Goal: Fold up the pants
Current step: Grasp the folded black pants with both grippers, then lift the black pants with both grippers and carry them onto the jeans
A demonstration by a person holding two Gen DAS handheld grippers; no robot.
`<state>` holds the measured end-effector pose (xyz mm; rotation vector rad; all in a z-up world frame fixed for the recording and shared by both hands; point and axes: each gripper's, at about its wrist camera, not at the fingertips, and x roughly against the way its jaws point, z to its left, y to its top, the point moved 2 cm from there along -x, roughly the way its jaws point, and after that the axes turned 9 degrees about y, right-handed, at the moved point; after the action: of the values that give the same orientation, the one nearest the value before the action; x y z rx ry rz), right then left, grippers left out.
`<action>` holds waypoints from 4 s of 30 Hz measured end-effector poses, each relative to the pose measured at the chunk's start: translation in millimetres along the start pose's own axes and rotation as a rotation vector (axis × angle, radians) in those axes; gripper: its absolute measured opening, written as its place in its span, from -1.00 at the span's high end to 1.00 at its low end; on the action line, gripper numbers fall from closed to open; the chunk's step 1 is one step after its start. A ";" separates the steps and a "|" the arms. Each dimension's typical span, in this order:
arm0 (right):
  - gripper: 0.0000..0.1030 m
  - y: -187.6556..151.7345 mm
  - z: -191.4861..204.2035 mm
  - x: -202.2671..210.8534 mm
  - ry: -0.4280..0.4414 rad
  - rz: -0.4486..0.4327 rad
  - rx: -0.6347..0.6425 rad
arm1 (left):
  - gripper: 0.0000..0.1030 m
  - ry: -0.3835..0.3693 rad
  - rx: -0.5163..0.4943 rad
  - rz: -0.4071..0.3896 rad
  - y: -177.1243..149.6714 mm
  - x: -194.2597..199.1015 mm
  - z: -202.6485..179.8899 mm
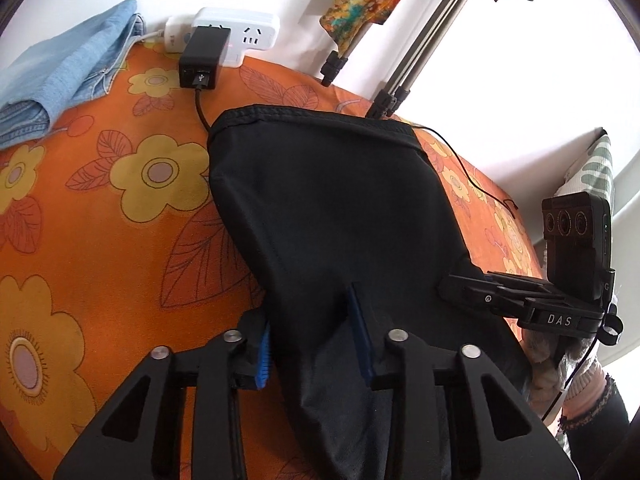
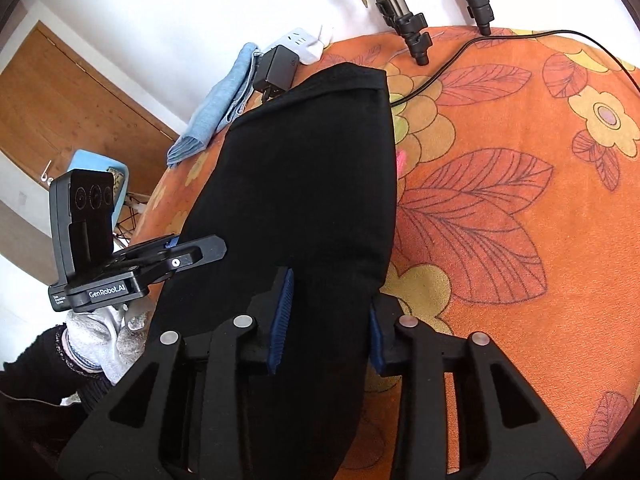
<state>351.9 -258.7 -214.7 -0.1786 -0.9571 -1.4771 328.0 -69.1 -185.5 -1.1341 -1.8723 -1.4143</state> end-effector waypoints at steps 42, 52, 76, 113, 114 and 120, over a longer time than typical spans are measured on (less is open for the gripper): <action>0.87 33.3 219.2 -47.9 -0.126 -0.115 0.242 | 0.88 0.055 0.037 -0.289 27.5 169.8 110.4; 0.88 105.6 297.7 -95.6 -0.118 -0.191 0.351 | 0.88 0.108 0.041 -0.404 95.7 206.6 174.6; 0.88 222.8 272.6 -262.1 -0.138 -0.183 0.336 | 0.88 0.232 0.062 -0.381 180.0 114.7 291.5; 0.17 244.0 202.4 -302.2 -0.169 -0.056 0.173 | 0.36 0.392 0.034 -0.237 170.6 72.7 346.9; 0.06 246.1 200.2 -307.9 -0.165 -0.039 0.172 | 0.35 0.397 0.031 -0.230 168.3 69.6 348.2; -0.26 247.8 180.7 -327.8 -0.071 -0.007 0.084 | 0.51 0.408 0.031 -0.183 159.5 52.5 361.7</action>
<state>553.9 141.7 -197.0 -0.1674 -1.0757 -1.4416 464.5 305.4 -175.9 -0.6105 -1.7252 -1.5705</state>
